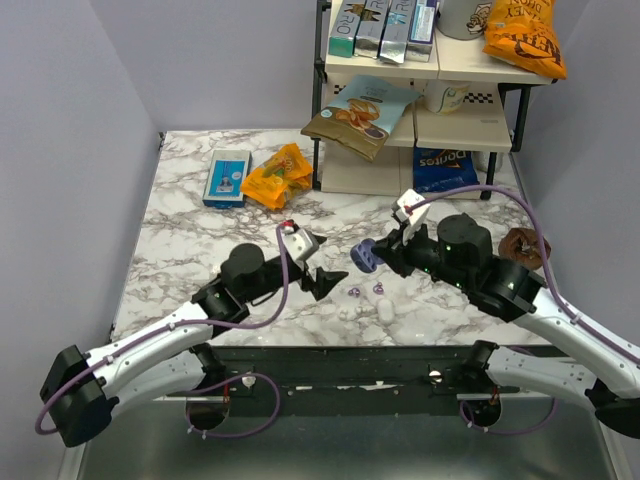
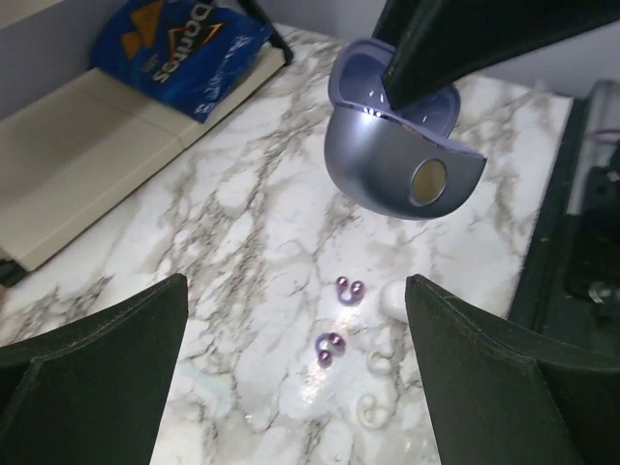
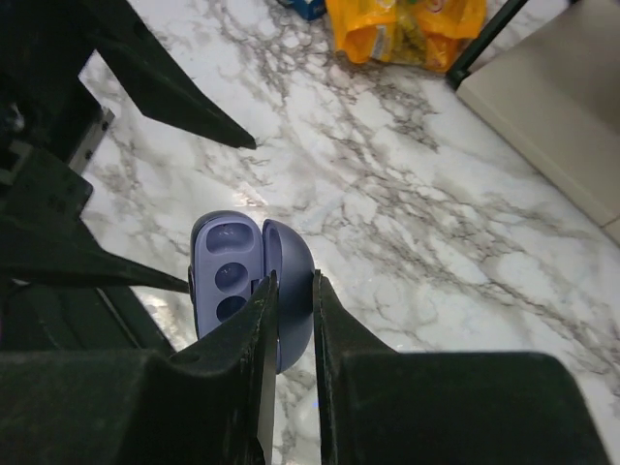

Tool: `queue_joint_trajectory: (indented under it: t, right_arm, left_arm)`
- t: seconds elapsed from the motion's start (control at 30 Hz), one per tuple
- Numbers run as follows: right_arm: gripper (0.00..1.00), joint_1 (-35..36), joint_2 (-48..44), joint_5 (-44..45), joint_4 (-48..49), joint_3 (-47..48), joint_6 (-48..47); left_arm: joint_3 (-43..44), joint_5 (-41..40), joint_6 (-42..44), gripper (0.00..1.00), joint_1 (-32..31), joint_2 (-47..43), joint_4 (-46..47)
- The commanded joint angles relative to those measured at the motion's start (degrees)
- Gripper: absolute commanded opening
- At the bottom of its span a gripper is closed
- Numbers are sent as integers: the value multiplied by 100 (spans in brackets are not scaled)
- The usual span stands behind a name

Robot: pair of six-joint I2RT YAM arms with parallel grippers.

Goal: Insert the wireless bluetooth earbuds into the charging case
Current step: Open the charging case.

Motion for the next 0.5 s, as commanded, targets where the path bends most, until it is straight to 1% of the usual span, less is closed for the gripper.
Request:
queue_joint_trajectory:
  t: [0.0, 0.03, 0.1, 0.17, 0.2, 0.3, 0.33, 0.4, 0.43, 0.47]
  right_arm:
    - [1, 147, -434, 938, 832, -494, -1184]
    - [1, 155, -470, 938, 896, -504, -1256]
    - [1, 147, -479, 790, 880, -452, -1379]
    - [1, 155, -479, 395, 792, -355, -1529]
    - [1, 155, -505, 28, 731, -329, -1608]
    - [1, 199, -663, -484, 879, -442, -1827]
    - [1, 217, -698, -564, 879, -469, -1915]
    - [1, 304, -725, -713, 810, -478, -2099]
    - [1, 340, -725, -723, 766, -452, -2144]
    - [1, 375, -716, -758, 722, -434, -2197]
  left_arm:
    - [331, 2697, -1348, 99, 818, 67, -122]
    - [383, 2995, -1429, 99, 854, 111, -103]
    - [419, 3269, -1578, 99, 916, 199, 36]
    - [340, 3271, -1754, 99, 916, 208, 291]
    - [287, 3305, -1781, 99, 916, 191, 597]
    - [199, 3613, -1746, 99, 916, 304, 1020]
    - [295, 3709, -1703, 97, 916, 392, 1022]
    - [375, 3937, -1676, 92, 916, 638, 1031]
    - [453, 4008, -1659, 88, 916, 708, 1039]
    - [506, 4061, -1641, 87, 916, 822, 1013]
